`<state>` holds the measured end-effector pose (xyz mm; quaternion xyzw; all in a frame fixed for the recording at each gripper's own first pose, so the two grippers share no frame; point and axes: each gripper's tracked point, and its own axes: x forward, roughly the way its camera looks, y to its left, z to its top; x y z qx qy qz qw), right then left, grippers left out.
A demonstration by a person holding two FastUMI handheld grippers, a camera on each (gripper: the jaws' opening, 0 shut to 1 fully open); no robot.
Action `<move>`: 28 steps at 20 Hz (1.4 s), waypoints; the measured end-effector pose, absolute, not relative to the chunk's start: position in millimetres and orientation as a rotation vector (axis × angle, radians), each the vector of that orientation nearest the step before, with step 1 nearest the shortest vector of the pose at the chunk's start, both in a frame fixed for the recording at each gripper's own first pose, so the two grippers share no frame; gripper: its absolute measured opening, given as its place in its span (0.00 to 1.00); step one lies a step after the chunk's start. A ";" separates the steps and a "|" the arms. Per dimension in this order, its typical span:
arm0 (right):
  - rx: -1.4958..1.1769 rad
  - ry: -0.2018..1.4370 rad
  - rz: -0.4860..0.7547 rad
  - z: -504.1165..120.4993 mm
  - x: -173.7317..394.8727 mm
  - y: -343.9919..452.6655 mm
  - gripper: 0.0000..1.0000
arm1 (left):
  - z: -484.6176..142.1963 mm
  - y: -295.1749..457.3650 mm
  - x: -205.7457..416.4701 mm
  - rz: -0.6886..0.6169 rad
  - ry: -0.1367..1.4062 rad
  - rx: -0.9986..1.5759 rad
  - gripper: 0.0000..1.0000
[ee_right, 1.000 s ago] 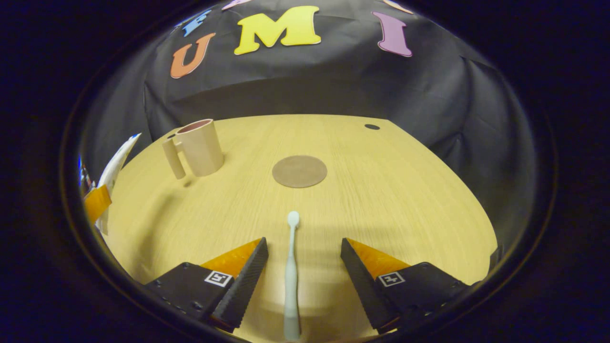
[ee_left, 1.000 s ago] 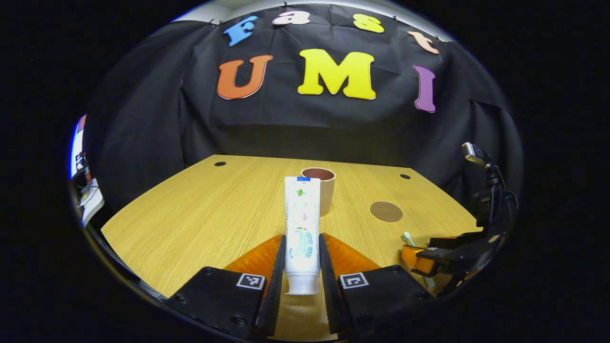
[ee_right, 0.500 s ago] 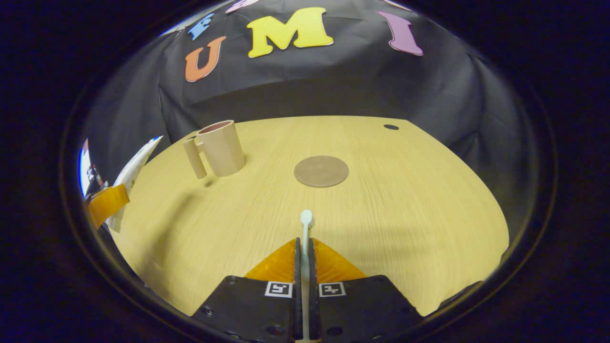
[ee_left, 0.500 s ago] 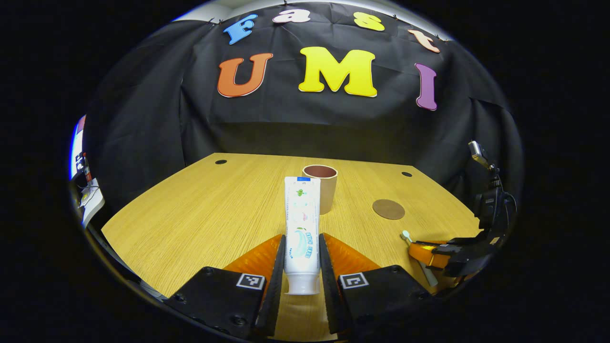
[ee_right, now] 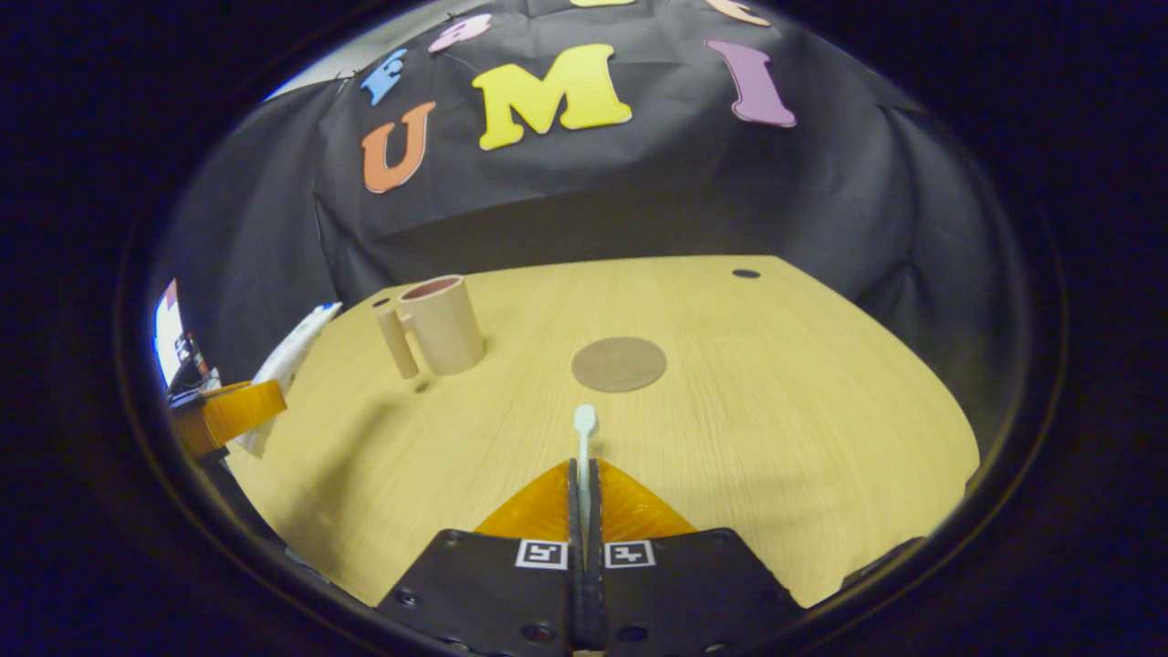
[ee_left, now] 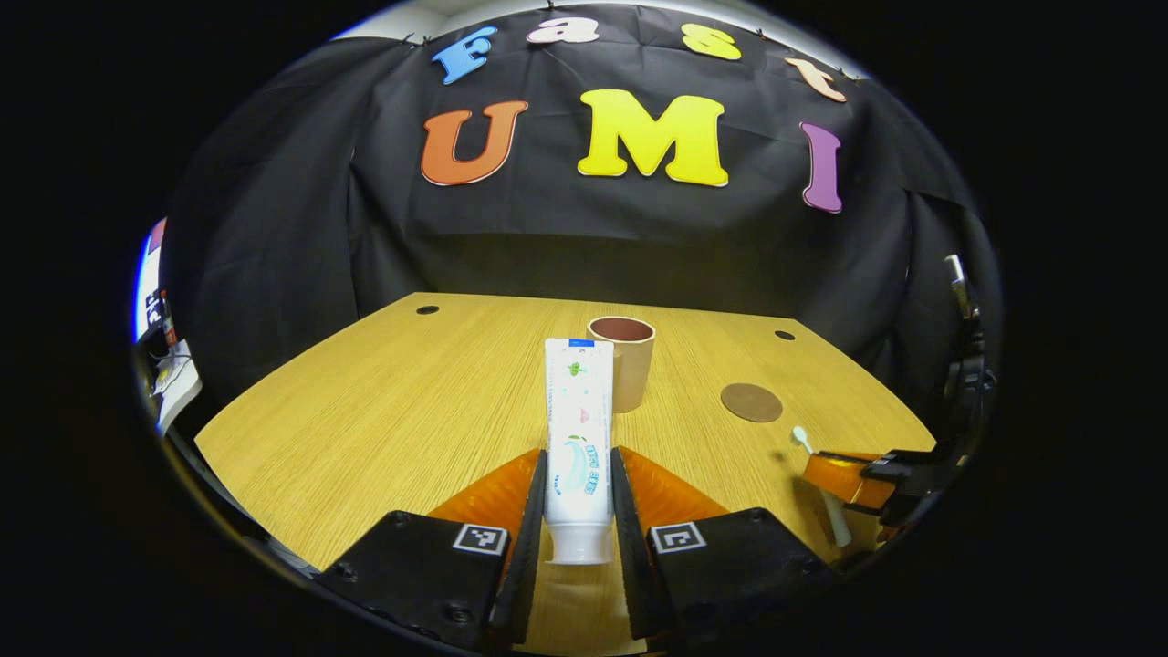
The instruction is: Put the toothbrush and toothpaste on the desktop into the cup, then pick up the cup and place it on the coaster on the desktop.
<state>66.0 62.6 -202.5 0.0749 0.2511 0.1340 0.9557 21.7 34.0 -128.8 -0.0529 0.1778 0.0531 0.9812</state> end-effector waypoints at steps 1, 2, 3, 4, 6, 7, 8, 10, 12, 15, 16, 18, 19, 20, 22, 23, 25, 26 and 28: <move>0.148 0.448 0.268 -184.8 63.6 60.4 0.00 | -129.7 33.7 21.7 0.105 0.359 -0.110 0.43; 0.140 0.391 0.257 -168.7 59.3 55.8 0.00 | -129.0 33.9 21.3 0.102 0.355 -0.110 0.43; 0.135 0.332 0.247 -151.3 55.6 51.6 0.00 | -125.3 33.2 22.8 0.097 0.343 -0.108 0.43; 0.134 0.276 0.240 -133.4 49.8 47.2 0.00 | -121.0 33.6 22.6 0.093 0.326 -0.108 0.43; 0.129 0.193 0.231 -106.3 37.6 38.9 0.00 | -110.9 37.5 23.3 0.099 0.284 -0.120 0.43; 0.128 0.171 0.239 -98.1 30.6 36.9 0.00 | -105.6 38.0 22.3 0.099 0.269 -0.133 0.43; 0.135 0.154 0.245 -90.1 24.7 35.5 0.00 | -99.9 36.6 20.9 0.094 0.253 -0.146 0.43; 0.169 0.110 0.251 -74.6 17.0 32.3 0.00 | -87.2 35.5 15.2 0.088 0.230 -0.132 0.43; 0.182 0.083 0.234 -70.1 17.9 25.6 0.00 | -74.1 35.8 9.9 0.084 0.189 -0.122 0.43; 0.208 0.089 0.241 -70.3 15.2 20.0 0.00 | -59.3 31.9 18.8 0.059 0.158 -0.110 0.43; 0.225 0.079 0.249 -67.9 15.2 19.5 0.00 | -51.5 31.6 24.8 0.052 0.147 -0.102 0.43; 0.222 0.060 0.232 -68.4 17.3 15.9 0.00 | -32.9 32.7 37.6 0.047 0.118 -0.109 0.43; 0.214 0.051 0.222 -69.0 18.2 14.4 0.00 | -20.7 32.1 48.0 0.040 0.090 -0.115 0.44; 0.208 0.048 0.218 -70.4 18.1 13.0 0.00 | -10.5 30.6 58.5 0.030 0.066 -0.121 0.44; 0.212 0.048 0.216 -73.2 19.6 10.2 0.00 | 6.9 30.7 80.5 0.017 0.014 -0.140 0.44; 0.217 0.050 0.217 -74.6 19.1 7.5 0.00 | 12.7 33.6 95.6 0.020 -0.009 -0.145 0.44; 0.219 0.049 0.223 -75.3 18.1 4.0 0.00 | 16.2 40.1 129.0 0.027 -0.031 -0.141 0.43; 0.219 0.045 0.220 -75.4 18.6 2.5 0.00 | 14.5 41.7 144.8 0.032 -0.037 -0.139 0.43; 0.214 0.044 0.209 -78.5 20.5 -3.1 0.00 | 10.2 43.2 173.4 0.042 -0.036 -0.135 0.39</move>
